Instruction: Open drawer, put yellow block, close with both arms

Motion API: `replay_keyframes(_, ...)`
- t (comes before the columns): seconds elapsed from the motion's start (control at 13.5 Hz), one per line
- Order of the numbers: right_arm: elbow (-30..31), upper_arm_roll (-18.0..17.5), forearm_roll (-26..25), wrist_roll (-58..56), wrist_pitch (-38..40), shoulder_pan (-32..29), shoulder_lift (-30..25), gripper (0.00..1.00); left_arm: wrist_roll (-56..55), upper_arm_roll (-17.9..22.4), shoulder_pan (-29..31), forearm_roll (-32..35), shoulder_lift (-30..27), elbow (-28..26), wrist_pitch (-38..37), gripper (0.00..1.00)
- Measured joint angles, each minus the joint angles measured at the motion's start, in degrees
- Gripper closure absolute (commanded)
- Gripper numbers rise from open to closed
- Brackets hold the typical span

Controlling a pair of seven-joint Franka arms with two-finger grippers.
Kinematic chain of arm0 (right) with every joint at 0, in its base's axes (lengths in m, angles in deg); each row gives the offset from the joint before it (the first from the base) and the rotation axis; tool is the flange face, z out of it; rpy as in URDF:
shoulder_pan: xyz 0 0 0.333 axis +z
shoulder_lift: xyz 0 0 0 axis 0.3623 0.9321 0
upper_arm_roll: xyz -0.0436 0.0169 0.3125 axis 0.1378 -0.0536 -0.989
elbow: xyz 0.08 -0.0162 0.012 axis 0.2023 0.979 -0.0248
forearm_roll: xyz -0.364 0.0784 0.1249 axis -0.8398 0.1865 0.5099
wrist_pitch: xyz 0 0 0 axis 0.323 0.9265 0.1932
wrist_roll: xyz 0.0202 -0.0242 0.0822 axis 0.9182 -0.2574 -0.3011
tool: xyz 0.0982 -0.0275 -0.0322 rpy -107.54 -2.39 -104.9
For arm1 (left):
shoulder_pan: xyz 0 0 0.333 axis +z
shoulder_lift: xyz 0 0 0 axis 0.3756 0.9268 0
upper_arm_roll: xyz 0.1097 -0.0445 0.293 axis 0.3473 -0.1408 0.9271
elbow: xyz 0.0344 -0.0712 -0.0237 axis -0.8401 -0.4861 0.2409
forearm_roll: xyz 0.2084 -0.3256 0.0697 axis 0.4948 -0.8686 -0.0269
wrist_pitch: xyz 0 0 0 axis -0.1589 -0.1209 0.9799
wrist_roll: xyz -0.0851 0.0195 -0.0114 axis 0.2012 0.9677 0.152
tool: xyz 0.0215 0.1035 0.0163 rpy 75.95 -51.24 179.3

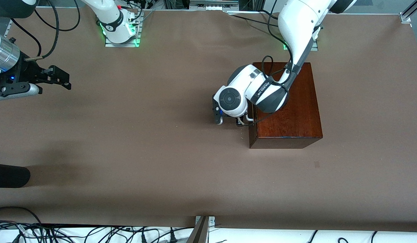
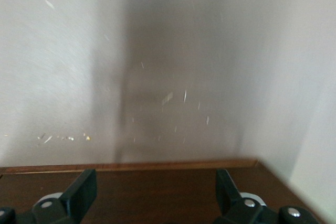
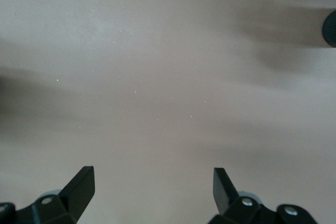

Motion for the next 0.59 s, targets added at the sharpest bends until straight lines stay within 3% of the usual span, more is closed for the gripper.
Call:
replay_keyframes(0.3, 0.0, 0.0, 0.0, 0.0, 0.0, 0.0, 0.0, 0.0, -15.4, 0.4, 2.3, -5.6, -6.3, 1.9, -0.6, 0.0)
replay_keyframes(0.59, 0.0, 0.0, 0.0, 0.0, 0.0, 0.0, 0.0, 0.0, -18.7, 2.5, 7.8, -5.7, -12.9, 4.2, -10.0, 0.0)
